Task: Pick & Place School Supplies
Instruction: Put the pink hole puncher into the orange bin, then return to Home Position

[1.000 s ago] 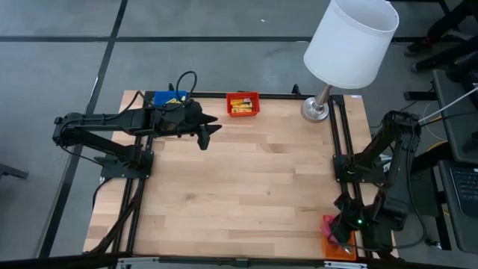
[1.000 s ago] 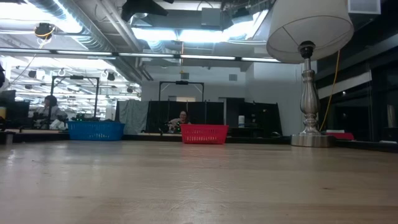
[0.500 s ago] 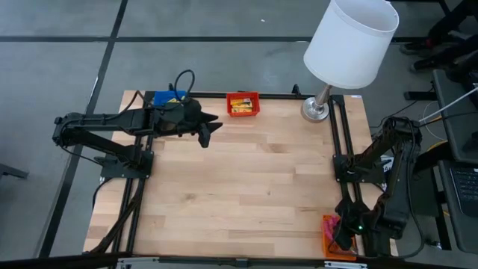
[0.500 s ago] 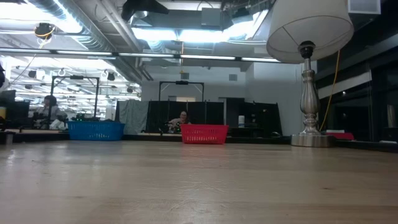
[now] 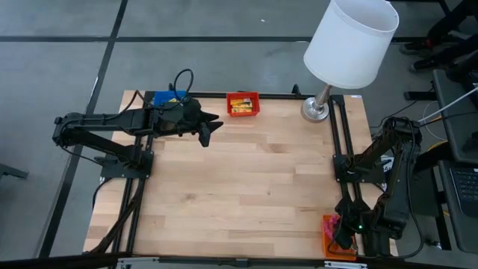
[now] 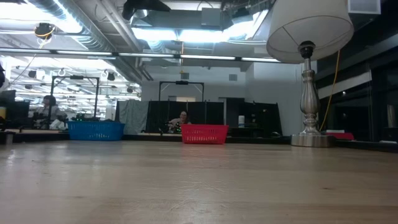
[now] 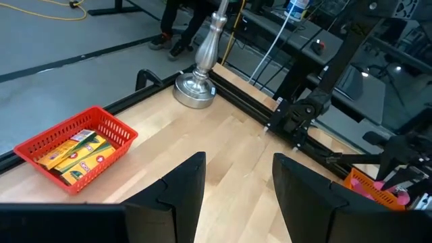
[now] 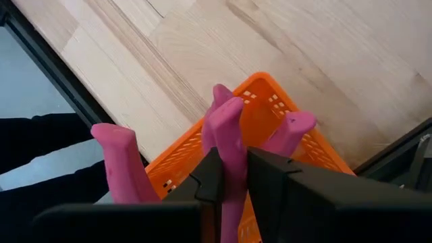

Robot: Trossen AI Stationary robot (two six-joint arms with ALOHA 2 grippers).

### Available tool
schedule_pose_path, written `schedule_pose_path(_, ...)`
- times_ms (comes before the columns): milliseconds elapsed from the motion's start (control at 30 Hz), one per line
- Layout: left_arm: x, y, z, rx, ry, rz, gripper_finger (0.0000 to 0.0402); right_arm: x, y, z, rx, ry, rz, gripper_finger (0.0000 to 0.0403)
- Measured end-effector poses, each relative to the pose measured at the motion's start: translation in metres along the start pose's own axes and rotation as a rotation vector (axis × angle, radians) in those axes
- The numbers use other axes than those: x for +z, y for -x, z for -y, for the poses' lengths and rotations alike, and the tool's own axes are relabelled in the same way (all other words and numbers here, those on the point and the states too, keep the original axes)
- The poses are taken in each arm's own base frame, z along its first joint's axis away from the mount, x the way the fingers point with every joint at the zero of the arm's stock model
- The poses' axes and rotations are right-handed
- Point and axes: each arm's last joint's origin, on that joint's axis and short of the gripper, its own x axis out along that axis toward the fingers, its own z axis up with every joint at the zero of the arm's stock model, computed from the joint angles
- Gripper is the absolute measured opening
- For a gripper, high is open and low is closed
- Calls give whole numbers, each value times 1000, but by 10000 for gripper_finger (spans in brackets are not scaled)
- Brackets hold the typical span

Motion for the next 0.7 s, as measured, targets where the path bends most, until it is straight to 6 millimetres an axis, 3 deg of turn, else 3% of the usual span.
schedule_pose_path(200, 0, 0, 0, 0, 0, 0, 168, 0, 0, -3, 49, -6, 33, 46)
schedule_pose_path(467, -1, 0, 0, 3, -2, -7, 168, 0, 0, -2, 32, -7, 24, 150)
schedule_pose_path(700, -1, 0, 0, 1, -4, -12, 168, 7, 0, -4, 45, -31, 51, 154)
